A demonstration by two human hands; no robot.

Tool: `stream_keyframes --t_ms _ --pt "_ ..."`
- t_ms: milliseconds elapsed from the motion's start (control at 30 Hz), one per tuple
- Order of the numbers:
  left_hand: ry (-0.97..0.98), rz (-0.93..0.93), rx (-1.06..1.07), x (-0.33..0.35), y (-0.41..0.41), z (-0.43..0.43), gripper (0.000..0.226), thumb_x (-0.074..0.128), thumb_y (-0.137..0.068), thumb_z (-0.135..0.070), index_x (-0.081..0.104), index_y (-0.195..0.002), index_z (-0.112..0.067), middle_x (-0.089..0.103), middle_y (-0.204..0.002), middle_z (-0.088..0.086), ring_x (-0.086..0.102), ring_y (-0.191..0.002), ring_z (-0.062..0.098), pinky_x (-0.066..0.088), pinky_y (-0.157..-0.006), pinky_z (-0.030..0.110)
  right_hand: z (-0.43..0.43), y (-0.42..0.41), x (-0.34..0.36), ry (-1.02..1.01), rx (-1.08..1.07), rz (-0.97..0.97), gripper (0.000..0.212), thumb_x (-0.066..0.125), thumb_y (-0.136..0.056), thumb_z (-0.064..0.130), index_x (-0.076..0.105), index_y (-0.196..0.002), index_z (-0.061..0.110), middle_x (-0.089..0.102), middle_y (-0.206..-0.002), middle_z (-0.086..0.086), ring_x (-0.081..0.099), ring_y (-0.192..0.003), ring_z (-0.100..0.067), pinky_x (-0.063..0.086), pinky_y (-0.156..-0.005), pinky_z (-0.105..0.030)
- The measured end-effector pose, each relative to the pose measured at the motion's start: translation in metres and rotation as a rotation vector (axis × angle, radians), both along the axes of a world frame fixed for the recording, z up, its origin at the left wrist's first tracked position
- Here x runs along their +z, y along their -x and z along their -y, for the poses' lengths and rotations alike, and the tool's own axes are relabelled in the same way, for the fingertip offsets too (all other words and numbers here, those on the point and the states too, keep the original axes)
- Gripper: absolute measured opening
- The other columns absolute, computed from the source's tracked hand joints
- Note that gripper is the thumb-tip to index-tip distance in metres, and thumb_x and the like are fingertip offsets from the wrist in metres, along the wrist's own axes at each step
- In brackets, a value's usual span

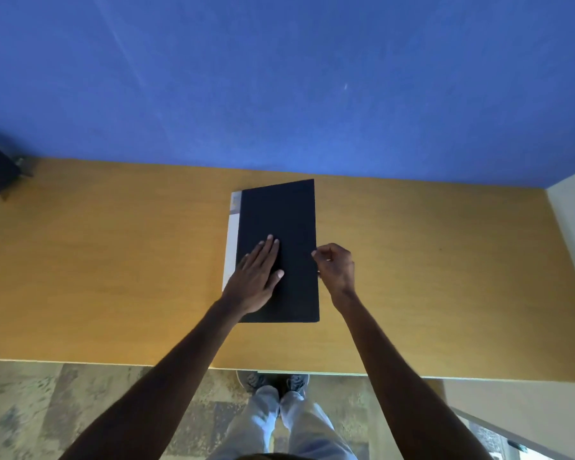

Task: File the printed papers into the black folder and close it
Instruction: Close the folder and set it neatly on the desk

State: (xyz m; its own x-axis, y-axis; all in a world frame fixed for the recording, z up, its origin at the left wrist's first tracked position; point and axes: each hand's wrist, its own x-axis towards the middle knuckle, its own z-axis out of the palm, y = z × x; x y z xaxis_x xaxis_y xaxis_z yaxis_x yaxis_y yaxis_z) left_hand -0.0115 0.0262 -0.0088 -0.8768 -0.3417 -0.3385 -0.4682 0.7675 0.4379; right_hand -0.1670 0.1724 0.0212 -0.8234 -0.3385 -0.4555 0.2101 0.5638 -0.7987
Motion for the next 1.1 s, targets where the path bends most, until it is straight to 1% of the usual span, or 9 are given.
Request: stream_keyframes --t_ms 167,233,333,400,467,667,733,867,1100 --pt "0.051 0.105 -0.007 -0.020 -0.001 -0.004 0.076 0.029 -0.118 -0.048 -0.008 -0.176 -0.017 -0.014 -0.185 0.000 -0.005 -0.174 0.022 0.017 -0.142 0.046 -0.008 0.007 -0.023 -0.156 0.003 -0.041 0.032 0.059 -0.101 0.002 0.069 -0.131 0.005 0.079 -0.121 -0.015 0.076 -0.114 -0.036 0.065 -0.087 -0.043" --pt "0.071 0.136 -0.028 -0.025 -0.004 -0.005 0.075 0.029 -0.118 -0.047 -0.007 -0.176 -0.016 -0.015 -0.185 0.002 -0.006 -0.174 0.022 0.016 -0.142 0.045 -0.007 0.002 -0.030 -0.256 0.158 -0.176 0.045 0.059 -0.101 0.001 0.062 -0.146 0.004 0.068 -0.142 -0.016 0.068 -0.129 -0.036 0.063 -0.099 -0.045" --pt "0.107 0.156 -0.045 -0.033 -0.005 -0.007 0.075 0.029 -0.118 -0.047 -0.006 -0.176 -0.016 -0.015 -0.185 0.003 -0.007 -0.174 0.022 0.013 -0.142 0.044 -0.005 -0.011 -0.042 -0.372 0.530 -0.356 0.067 0.057 -0.107 0.010 0.034 -0.170 0.008 0.032 -0.177 -0.013 0.033 -0.164 -0.031 0.036 -0.132 -0.044" --pt "0.123 0.159 -0.045 -0.037 -0.005 -0.007 0.076 0.029 -0.118 -0.048 -0.007 -0.176 -0.016 -0.016 -0.185 0.003 -0.008 -0.174 0.022 0.011 -0.143 0.043 -0.003 -0.020 -0.051 -0.437 0.737 -0.422 0.074 0.051 -0.112 0.021 0.014 -0.176 0.013 0.003 -0.185 -0.007 0.007 -0.174 -0.026 0.016 -0.141 -0.043" --pt "0.142 0.162 -0.049 -0.040 -0.007 -0.007 0.077 0.030 -0.117 -0.047 -0.009 -0.176 -0.016 -0.018 -0.185 0.003 -0.010 -0.174 0.021 0.010 -0.143 0.042 -0.002 -0.025 -0.057 -0.473 0.817 -0.430 0.075 0.045 -0.115 0.026 0.004 -0.177 0.017 -0.009 -0.185 -0.004 -0.004 -0.174 -0.022 0.009 -0.142 -0.043" --pt "0.191 0.128 -0.005 -0.038 -0.011 0.001 0.073 0.035 -0.117 -0.042 -0.004 -0.177 -0.022 -0.016 -0.185 0.002 -0.008 -0.174 0.022 0.009 -0.142 0.047 -0.005 -0.022 -0.058 -0.493 0.810 -0.453 0.074 0.043 -0.115 0.031 0.006 -0.177 0.020 -0.008 -0.185 -0.002 -0.001 -0.174 -0.020 0.009 -0.142 -0.044" --pt "0.174 0.073 0.194 -0.032 -0.013 0.005 0.073 0.041 -0.116 -0.037 0.005 -0.177 -0.020 -0.007 -0.186 0.004 0.002 -0.175 0.024 0.013 -0.142 0.048 -0.005 -0.019 -0.055 -0.492 0.731 -0.447 0.073 0.045 -0.114 0.030 0.011 -0.177 0.019 0.001 -0.186 -0.002 0.006 -0.174 -0.022 0.013 -0.141 -0.044" --pt "-0.006 0.007 0.632 -0.022 -0.019 0.015 0.074 0.058 -0.109 -0.027 0.024 -0.172 -0.011 0.031 -0.177 0.015 0.036 -0.163 0.038 0.038 -0.131 0.052 -0.005 -0.015 -0.048 -0.461 0.566 -0.412 0.065 0.052 -0.109 0.021 0.032 -0.172 0.014 0.029 -0.177 -0.003 0.029 -0.165 -0.025 0.031 -0.135 -0.042" --pt "-0.342 -0.013 0.969 -0.014 0.005 0.044 0.066 0.075 -0.100 -0.027 0.051 -0.157 -0.004 0.059 -0.154 0.020 0.052 -0.146 0.043 0.050 -0.120 0.056 -0.002 -0.017 -0.045 -0.492 0.693 -0.357 0.074 0.055 -0.106 0.020 0.024 -0.173 0.011 0.021 -0.178 -0.008 0.024 -0.166 -0.029 0.036 -0.133 -0.043"
